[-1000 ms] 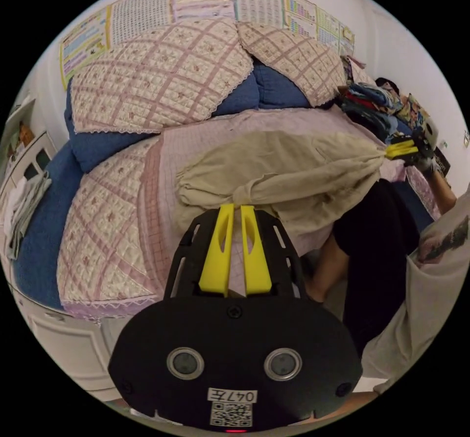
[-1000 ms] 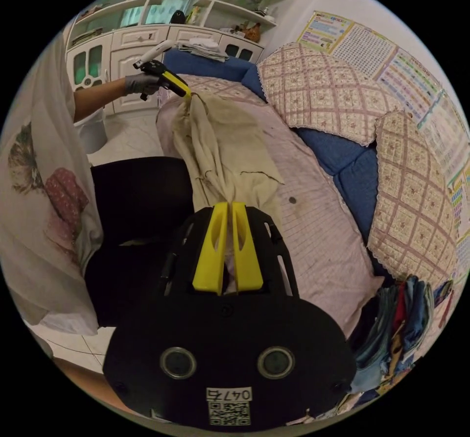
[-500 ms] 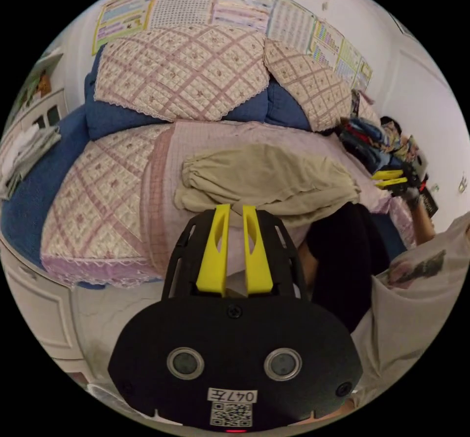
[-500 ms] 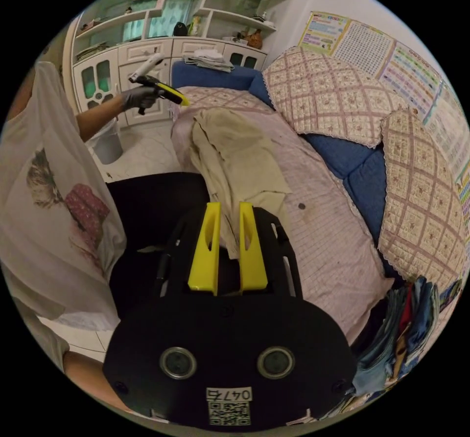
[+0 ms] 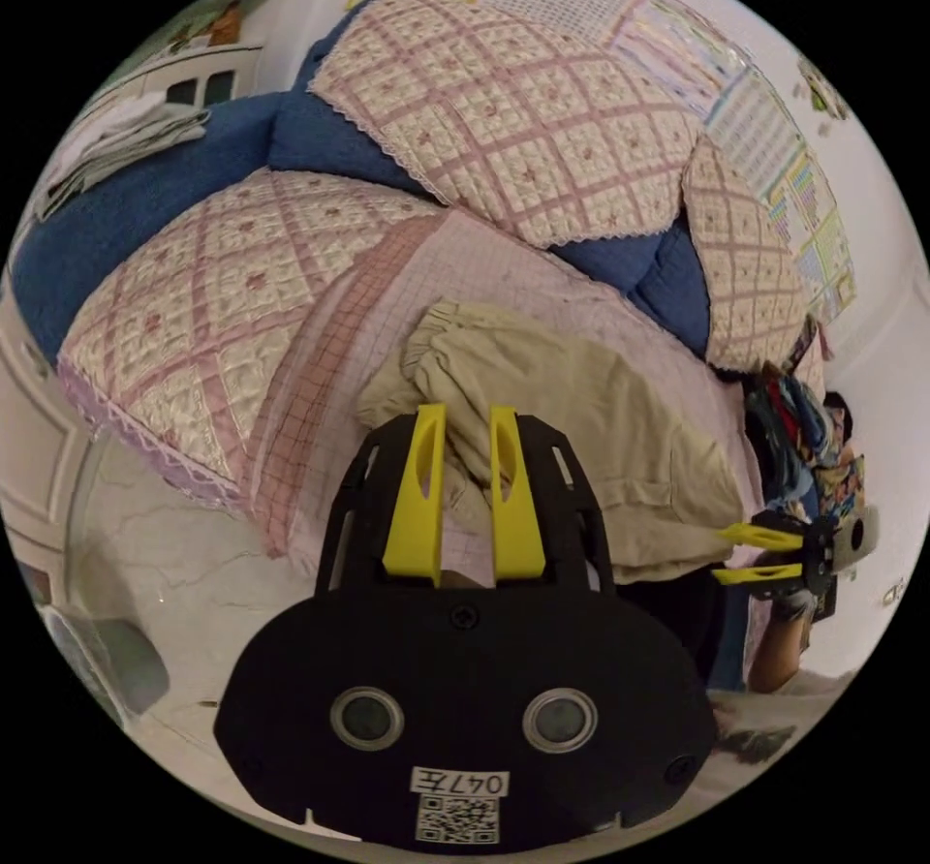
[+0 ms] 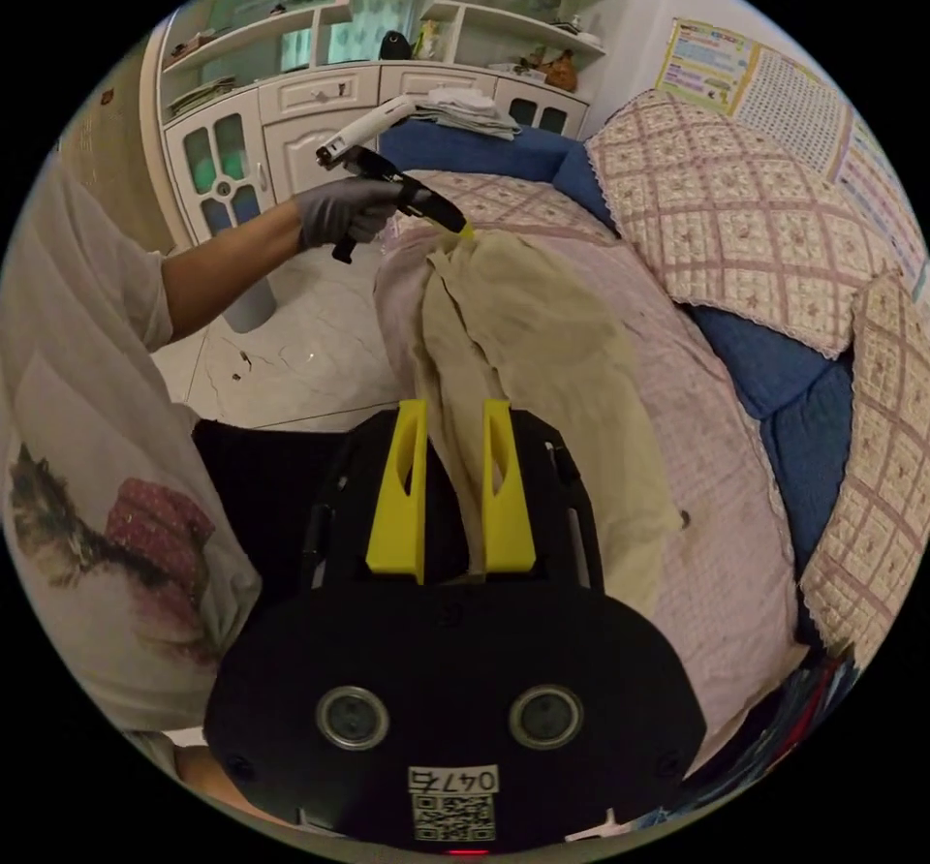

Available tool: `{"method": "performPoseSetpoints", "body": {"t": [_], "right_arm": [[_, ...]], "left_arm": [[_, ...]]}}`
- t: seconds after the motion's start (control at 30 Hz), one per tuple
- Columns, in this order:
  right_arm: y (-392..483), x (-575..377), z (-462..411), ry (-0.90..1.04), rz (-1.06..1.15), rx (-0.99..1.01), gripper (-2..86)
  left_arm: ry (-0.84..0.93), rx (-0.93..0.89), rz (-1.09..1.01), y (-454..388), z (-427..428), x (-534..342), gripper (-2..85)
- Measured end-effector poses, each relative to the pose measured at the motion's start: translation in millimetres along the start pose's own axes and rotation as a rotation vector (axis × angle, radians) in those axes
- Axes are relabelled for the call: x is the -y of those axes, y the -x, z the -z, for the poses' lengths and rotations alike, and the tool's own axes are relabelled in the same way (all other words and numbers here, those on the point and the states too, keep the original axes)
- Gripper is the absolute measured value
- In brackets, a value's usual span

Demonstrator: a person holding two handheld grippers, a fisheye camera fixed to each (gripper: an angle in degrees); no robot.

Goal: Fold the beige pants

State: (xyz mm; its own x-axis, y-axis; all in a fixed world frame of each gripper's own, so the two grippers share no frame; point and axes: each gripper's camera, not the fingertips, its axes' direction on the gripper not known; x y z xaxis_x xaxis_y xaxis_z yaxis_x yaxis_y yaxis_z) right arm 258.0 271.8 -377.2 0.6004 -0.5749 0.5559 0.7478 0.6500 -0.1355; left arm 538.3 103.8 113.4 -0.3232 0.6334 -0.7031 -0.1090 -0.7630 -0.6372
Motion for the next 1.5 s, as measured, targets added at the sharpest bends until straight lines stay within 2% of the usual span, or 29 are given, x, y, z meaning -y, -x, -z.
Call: {"method": "performPoseSetpoints", "body": {"t": [0.2, 0.4, 0.5, 0.57, 0.63, 0.7, 0.83, 1.03, 1.13, 1.23, 1.37, 1.5], "right_arm": [[-5.0, 37.1, -51.3, 0.141, -0.011, 0.058, 1.0], [3.7, 41.7, -20.9, -0.042, 0.001, 0.006, -0.5], [12.3, 42.4, -28.4, -0.024, 0.029, 0.030, -0.6], [15.1, 44.5, -39.9, 0.004, 0.035, 0.030, -0.6], [14.5, 48.3, -47.7, 0.006, 0.017, 0.039, -0.5], [13.3, 50.7, -47.4, -0.006, 0.007, 0.036, -0.5], [9.8, 56.0, -46.2, -0.024, -0.004, 0.031, -0.5], [10.5, 65.4, -61.7, 0.000, 0.002, 0.037, -0.4], [13.6, 69.4, -59.1, -0.022, 0.012, -0.002, -0.4], [13.2, 71.2, -58.7, -0.043, 0.016, 0.006, -0.4], [8.5, 76.7, -84.1, 0.027, 0.014, 0.085, -0.4], [6.1, 83.0, -111.6, 0.112, 0.007, 0.143, -0.4]], "left_arm": [[-0.052, 0.022, -0.068, -37.2, 8.4, 61.4, 0.0], [-0.202, 0.023, -0.139, -70.7, 59.6, 114.3, -0.7], [-0.134, 0.011, -0.130, -74.9, 57.4, 129.1, -0.4], [-0.011, -0.054, -0.062, -70.6, 27.8, 146.6, 0.4], [0.033, -0.093, -0.007, -68.1, 10.5, 160.1, 3.6], [0.033, -0.145, 0.049, -66.7, 1.2, 173.1, 6.0], [0.039, -0.136, 0.108, -74.4, -15.9, 201.4, 7.5], [0.000, -0.088, 0.011, -121.2, -26.9, 239.6, 0.1], [-0.109, -0.100, -0.063, -147.8, -7.6, 252.9, -0.6], [-0.174, 0.027, -0.147, -175.9, 17.5, 254.1, -0.8], [-0.011, 0.051, -0.086, -161.8, -21.6, 245.5, -0.8], [-0.001, 0.020, -0.037, -156.1, -39.1, 240.6, -0.8]]}}
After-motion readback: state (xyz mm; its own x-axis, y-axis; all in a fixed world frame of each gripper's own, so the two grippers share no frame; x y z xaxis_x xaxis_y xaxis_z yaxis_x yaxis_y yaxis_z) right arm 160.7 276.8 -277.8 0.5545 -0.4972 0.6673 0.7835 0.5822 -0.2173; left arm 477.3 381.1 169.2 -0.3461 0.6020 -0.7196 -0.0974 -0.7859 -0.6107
